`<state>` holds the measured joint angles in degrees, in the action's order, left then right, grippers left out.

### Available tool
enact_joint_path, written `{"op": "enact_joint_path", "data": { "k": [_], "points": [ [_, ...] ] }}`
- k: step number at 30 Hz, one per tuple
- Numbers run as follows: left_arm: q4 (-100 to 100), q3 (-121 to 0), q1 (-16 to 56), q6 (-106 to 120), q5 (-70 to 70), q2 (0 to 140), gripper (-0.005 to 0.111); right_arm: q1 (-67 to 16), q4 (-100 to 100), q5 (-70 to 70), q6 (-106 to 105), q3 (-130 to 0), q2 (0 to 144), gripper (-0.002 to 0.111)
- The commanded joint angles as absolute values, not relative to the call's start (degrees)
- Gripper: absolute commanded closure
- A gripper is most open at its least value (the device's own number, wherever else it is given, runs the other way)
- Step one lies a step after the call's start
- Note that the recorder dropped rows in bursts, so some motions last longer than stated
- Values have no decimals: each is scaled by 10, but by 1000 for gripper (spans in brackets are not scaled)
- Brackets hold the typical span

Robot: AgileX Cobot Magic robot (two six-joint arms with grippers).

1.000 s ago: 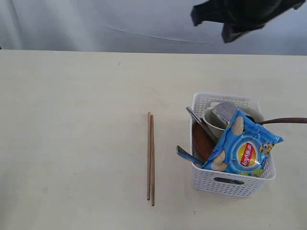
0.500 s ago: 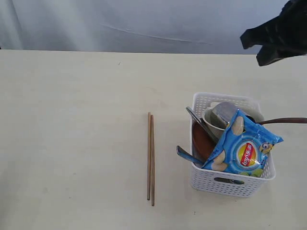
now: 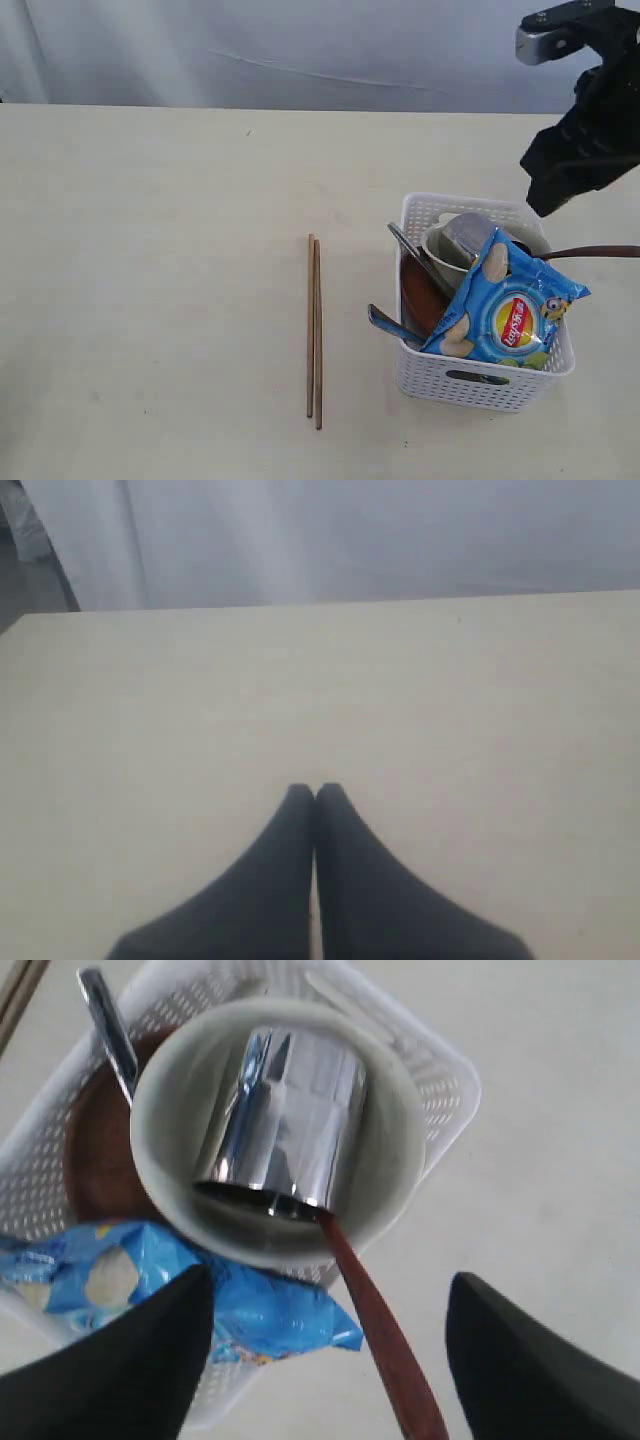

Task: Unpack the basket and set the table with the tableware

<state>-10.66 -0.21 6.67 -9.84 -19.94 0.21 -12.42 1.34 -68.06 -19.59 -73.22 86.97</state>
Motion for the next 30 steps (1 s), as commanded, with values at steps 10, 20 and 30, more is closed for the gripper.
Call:
{"op": "enact_joint_path", "data": {
  "k": [10,20,30],
  "points": [
    [-103,0,70,-103,-197,0,107,-190,-113,-700,-245,-733,869,59],
    [-103,0,70,-103,-197,0,107,-190,-127,-700,-239,-698,869,59],
    [-103,0,70,-103,-197,0,107,-190,-163,-700,-238,-663,869,59]
  ]
}}
